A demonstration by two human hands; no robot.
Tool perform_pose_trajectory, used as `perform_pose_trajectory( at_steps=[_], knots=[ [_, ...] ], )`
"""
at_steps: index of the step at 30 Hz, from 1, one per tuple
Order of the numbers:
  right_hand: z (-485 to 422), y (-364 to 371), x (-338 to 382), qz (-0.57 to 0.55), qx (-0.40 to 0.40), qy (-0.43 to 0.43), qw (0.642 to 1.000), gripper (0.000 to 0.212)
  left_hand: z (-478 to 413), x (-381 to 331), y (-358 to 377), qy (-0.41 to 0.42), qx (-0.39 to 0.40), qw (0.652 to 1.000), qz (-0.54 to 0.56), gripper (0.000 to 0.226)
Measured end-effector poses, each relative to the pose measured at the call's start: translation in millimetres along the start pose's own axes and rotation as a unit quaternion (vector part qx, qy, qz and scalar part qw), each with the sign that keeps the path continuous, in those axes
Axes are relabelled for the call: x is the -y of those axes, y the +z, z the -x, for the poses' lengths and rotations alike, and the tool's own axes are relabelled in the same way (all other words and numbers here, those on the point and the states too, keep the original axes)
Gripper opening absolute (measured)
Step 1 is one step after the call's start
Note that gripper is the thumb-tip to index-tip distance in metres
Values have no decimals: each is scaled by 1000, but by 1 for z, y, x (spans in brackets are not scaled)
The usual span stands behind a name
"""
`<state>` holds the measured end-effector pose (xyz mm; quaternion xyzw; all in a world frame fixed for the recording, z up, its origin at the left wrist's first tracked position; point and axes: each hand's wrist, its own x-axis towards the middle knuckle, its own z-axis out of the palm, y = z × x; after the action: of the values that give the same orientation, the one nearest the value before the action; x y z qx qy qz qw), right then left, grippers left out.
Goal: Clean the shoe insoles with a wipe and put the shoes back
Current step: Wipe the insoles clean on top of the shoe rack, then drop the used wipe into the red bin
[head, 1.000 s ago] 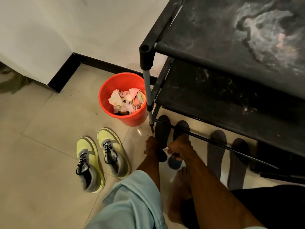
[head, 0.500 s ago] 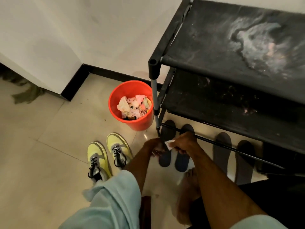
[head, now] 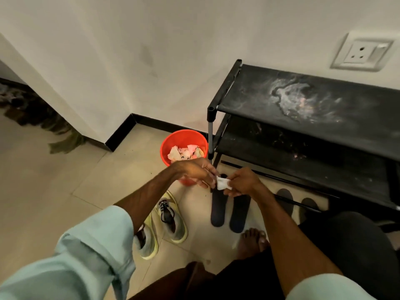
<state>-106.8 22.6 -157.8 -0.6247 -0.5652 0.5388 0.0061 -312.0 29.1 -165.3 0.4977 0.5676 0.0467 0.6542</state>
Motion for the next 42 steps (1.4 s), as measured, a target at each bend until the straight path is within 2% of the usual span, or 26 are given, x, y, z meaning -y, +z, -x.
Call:
perform_pose_trajectory(
  at_steps=[4,7,11,17,20,25,29,32,37,42],
  knots=[
    [25,-2,4,-14,-20,-19,1000,22,33,0,10,58,-16,996,67,47],
    [32,6,15,-18,-27,-50,998,19,48,9,14,90,-88,990,67,34],
    [31,14,32,-14,-37,-91,995,17,56,27,7,108,-186,969,122,23],
    [18,28,50,-20,-45,-140,989,16,63,49,0,98,-230,942,222,34],
    [12,38,54,-9,-43,-146,988,17,64,56,-1,98,-273,927,237,33],
    [-5,46,55,55,-57,-160,984,20,55,68,-8,81,-362,899,231,29],
    [-17,52,61,55,-47,-166,984,17,44,75,-21,55,-419,869,256,27],
    [-29,59,63,34,-39,-149,988,14,29,74,-38,35,-455,850,261,26],
    [-43,75,65,-43,-40,-117,991,15,-2,66,-68,-8,-522,827,209,24],
    [-58,89,65,-96,-26,-90,991,9,-36,59,-93,-58,-538,819,190,33]
  ],
)
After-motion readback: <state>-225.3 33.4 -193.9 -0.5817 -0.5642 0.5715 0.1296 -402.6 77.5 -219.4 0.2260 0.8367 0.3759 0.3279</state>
